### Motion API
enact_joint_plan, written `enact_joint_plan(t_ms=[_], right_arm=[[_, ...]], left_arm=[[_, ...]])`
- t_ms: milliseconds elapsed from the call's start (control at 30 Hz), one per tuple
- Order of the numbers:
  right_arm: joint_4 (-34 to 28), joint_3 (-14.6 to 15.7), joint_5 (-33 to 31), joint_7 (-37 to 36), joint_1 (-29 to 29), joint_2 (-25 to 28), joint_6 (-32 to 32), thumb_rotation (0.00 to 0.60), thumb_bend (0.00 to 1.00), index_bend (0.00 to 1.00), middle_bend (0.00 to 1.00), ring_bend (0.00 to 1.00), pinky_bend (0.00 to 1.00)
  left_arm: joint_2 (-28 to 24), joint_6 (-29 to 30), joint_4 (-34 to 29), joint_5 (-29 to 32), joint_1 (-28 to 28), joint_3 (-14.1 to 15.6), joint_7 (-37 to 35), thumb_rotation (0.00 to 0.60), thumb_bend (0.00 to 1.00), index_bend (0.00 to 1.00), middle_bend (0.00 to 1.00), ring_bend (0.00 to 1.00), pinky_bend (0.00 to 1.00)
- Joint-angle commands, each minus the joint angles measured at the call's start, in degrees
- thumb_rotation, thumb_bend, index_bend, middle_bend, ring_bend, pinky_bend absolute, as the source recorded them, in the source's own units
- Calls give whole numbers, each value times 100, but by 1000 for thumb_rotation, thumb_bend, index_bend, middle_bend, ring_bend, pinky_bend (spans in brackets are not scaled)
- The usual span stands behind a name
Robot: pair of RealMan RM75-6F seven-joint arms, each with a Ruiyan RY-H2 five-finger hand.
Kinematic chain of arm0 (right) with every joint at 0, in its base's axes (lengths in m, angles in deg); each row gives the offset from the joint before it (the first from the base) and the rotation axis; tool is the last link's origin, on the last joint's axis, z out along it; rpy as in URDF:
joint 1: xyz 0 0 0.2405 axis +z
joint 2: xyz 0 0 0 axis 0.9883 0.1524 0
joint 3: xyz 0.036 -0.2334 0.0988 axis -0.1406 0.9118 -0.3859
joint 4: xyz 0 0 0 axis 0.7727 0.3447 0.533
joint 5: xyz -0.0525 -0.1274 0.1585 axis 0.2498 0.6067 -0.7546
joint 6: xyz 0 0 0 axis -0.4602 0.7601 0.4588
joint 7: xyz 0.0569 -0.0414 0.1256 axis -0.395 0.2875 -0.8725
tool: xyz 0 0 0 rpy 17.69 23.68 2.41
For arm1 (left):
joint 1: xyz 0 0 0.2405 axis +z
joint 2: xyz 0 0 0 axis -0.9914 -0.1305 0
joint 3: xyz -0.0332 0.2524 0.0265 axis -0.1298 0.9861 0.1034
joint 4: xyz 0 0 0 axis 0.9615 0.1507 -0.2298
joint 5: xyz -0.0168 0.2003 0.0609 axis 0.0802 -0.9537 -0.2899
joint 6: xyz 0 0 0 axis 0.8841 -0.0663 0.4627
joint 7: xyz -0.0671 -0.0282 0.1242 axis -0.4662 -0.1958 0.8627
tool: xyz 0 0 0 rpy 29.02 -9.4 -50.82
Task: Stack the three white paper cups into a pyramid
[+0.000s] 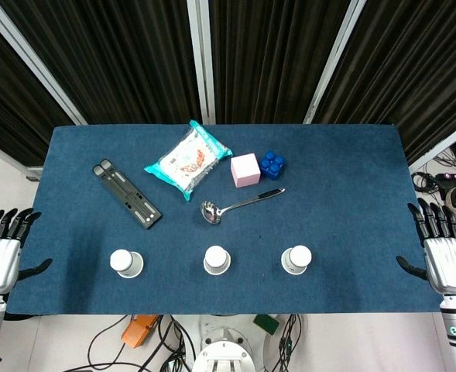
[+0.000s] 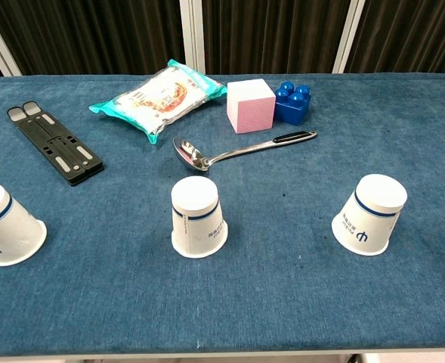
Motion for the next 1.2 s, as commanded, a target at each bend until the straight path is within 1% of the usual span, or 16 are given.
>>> enact_joint_plan(t_ms=[33, 267, 367, 467, 600, 700, 833, 1000, 1100, 1200], right_arm=[[17, -12, -17, -26, 13, -8, -19, 600, 244, 0, 0, 0, 0], [9, -58, -88, 4, -17, 0, 53, 600, 244, 0, 0, 0, 0], [-1, -56, -40, -8, -33, 24, 106, 600, 244, 0, 0, 0, 0], [-2, -48, -9, -10, -44, 38, 133, 600, 244, 0, 0, 0, 0], [20, -18, -17, -35, -51, 34, 95, 600, 245, 0, 0, 0, 0], [48, -1, -4, -56, -63, 27, 100, 600, 244, 0, 0, 0, 0], [83, 9, 17, -92, -79, 27, 123, 600, 244, 0, 0, 0, 0], [86, 14, 4, -100, -71, 20, 88, 600, 244, 0, 0, 0, 0], [83, 16, 12, -94, -68, 22, 84, 600, 244, 0, 0, 0, 0], [64, 13, -3, -72, -71, 33, 80, 600, 244, 0, 0, 0, 0]], left_arm=[[-11, -64, -34, 5, -33, 6, 8, 600, 0, 154, 113, 70, 15], [-121, -342, -196, -132, -149, 129, -84, 600, 5, 155, 113, 70, 15], [-150, -482, -312, -225, -219, 197, -101, 600, 48, 170, 113, 70, 15], [-154, -724, -430, -344, -321, 318, -76, 600, 67, 177, 113, 70, 15], [-59, -1082, -548, -506, -477, 489, 68, 600, 66, 196, 113, 70, 15], [64, -1275, -560, -563, -577, 547, 101, 600, 70, 197, 113, 71, 15], [220, -1589, -511, -526, -769, 540, 68, 600, 118, 197, 113, 70, 15], [403, -1820, -430, -481, -969, 476, 78, 600, 142, 197, 113, 70, 15], [439, -1973, -419, -435, -1067, 474, 112, 600, 154, 198, 113, 70, 15], [420, -2123, -433, -323, -1130, 494, 143, 600, 205, 217, 113, 70, 15]])
